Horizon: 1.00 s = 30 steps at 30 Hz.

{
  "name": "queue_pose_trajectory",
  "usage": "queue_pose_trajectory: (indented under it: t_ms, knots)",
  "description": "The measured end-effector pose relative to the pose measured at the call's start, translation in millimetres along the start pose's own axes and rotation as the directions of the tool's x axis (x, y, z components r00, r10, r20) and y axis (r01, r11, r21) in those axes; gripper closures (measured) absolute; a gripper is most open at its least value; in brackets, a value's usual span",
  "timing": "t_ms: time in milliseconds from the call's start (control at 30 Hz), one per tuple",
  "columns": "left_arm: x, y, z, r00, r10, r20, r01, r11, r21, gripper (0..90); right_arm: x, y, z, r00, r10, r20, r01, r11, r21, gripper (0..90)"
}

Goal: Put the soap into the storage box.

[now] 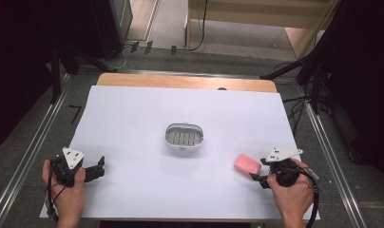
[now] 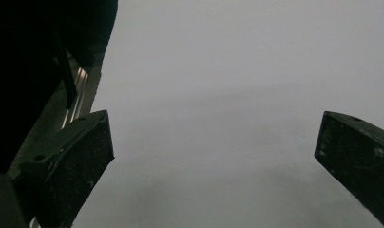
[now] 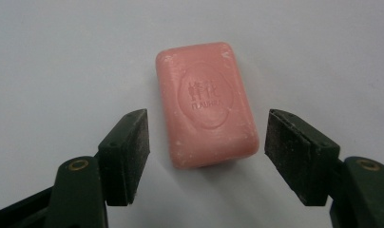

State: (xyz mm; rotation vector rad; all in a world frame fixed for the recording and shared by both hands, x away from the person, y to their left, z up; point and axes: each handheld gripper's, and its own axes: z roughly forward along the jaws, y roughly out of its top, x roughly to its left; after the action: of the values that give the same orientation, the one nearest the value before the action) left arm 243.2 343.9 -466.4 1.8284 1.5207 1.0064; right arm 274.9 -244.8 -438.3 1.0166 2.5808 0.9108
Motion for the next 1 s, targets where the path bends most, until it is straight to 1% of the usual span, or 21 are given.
queue_pose_trajectory:
  t_ms: [133,200,400,433,467,500,633,667,700,733,867,900,933,1000]
  knots:
    - [0.0,0.0,0.1,1.0,0.0,0.0,0.0,1.0,0.001,0.0,-0.7,7.8,3.4,0.9997,-0.023,-0.01,0.024,1.0,0.019,32.6]
    - [-0.1,0.1,0.0,1.0,0.002,-0.001,-0.002,1.0,0.003,0.0,-0.5,11.2,4.7,0.9997,-0.021,-0.013,0.022,0.999,0.03,32.6]
    - [-0.1,0.2,0.0,1.0,0.003,-0.001,-0.003,1.0,0.004,0.0,-1.5,18.5,11.1,0.9989,-0.044,-0.014,0.045,0.996,0.075,32.4]
    - [-0.2,0.1,0.2,1.0,0.003,-0.002,-0.003,1.0,0.003,0.0,-1.5,18.5,11.1,0.9989,-0.044,-0.014,0.045,0.996,0.075,32.4]
    - [-0.3,0.1,0.2,1.0,0.004,-0.002,-0.004,1.0,0.003,0.0,-1.6,20.9,14.0,0.9985,-0.054,-0.014,0.055,0.994,0.096,32.3]
    - [-0.3,0.1,0.2,1.0,0.004,-0.002,-0.004,1.0,0.003,0.0,-1.6,20.9,14.0,0.9985,-0.054,-0.014,0.055,0.994,0.096,32.3]
    - [-0.6,0.1,0.3,1.0,0.005,-0.003,-0.005,1.0,0.004,0.0,-2.1,24.3,18.3,0.9977,-0.067,-0.012,0.068,0.99,0.124,32.4]
    - [-0.6,0.1,0.2,1.0,0.006,-0.004,-0.006,1.0,0.004,0.0,-1.8,25.0,19.2,0.9979,-0.063,-0.014,0.064,0.989,0.13,32.4]
    - [-0.6,0.1,0.1,1.0,0.006,-0.005,-0.006,1.0,0.004,0.0,-2.5,26.1,21.3,0.9972,-0.073,-0.018,0.074,0.988,0.139,32.5]
    - [-0.7,0.2,0.2,1.0,0.007,-0.005,-0.007,1.0,0.004,0.0,-2.4,26.7,22.1,0.9974,-0.07,-0.019,0.072,0.986,0.148,32.5]
    - [-0.7,0.2,0.3,1.0,0.006,-0.005,-0.006,1.0,0.004,0.0,-3.4,27.8,24.8,0.9969,-0.074,-0.027,0.077,0.984,0.162,33.0]
    - [-0.7,0.1,0.3,1.0,0.005,-0.004,-0.005,1.0,0.003,0.0,-4.1,28.2,25.7,0.9963,-0.082,-0.028,0.085,0.983,0.165,33.1]
    - [-0.8,0.1,0.3,1.0,0.005,-0.004,-0.005,1.0,0.002,0.0,-3.9,28.6,26.6,0.9968,-0.074,-0.031,0.078,0.983,0.169,33.6]
    - [-0.8,0.1,0.3,1.0,0.004,-0.004,-0.004,1.0,0.002,0.0,-5.0,29.7,29.1,0.9961,-0.079,-0.039,0.084,0.98,0.178,34.2]
